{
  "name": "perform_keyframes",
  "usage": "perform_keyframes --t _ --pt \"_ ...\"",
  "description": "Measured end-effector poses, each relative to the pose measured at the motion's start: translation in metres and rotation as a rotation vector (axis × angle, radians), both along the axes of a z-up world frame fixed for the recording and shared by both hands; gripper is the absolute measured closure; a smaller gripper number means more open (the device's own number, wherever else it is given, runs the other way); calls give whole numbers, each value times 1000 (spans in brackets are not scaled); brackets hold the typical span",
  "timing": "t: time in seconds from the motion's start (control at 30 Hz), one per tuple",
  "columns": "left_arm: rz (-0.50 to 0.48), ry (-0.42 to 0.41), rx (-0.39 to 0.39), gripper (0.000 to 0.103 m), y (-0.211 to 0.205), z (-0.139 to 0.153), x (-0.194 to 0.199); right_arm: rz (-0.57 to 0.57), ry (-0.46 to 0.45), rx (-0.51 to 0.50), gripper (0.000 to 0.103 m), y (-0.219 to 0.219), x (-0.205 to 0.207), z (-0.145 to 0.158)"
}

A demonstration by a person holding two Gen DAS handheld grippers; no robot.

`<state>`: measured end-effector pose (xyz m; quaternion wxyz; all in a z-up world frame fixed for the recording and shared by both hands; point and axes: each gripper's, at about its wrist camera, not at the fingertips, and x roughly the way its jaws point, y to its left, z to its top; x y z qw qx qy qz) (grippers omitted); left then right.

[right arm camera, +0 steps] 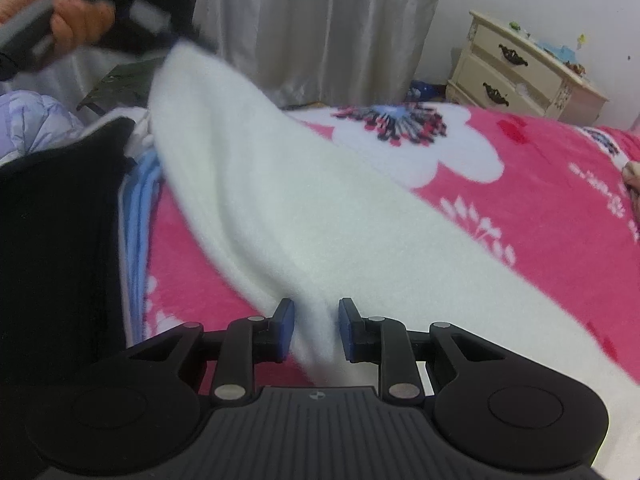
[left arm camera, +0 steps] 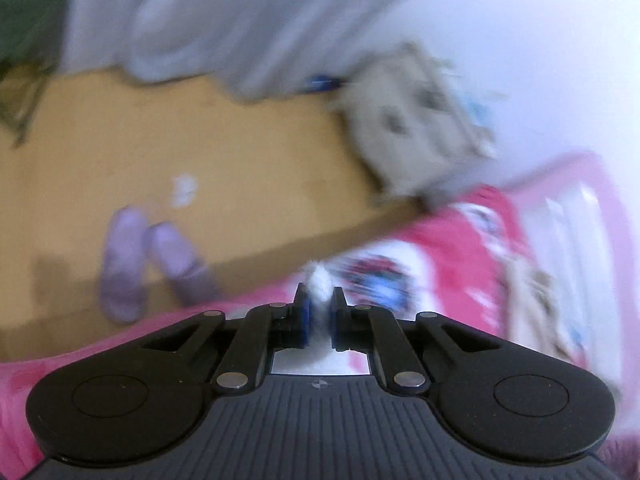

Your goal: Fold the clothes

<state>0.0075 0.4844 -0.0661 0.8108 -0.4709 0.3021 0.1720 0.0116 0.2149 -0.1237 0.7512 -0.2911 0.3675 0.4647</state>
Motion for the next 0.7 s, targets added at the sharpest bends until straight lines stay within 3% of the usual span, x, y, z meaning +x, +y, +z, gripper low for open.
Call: perform_keyframes --t 0.23,0.4,0.57,0.7 --pt "-400 -273 33 96 -126 99 -6 -23 -55 -9 78 -74 2 87" --pt "-727 -408 -8 96 -240 130 -13 -215 36 78 78 -193 -9 155" --pt "-975 -245 40 96 -310 63 -39 -452 106 207 78 -315 -38 170" --pt "-1168 -105 80 89 -365 9 -60 -567 229 265 77 -359 -58 129"
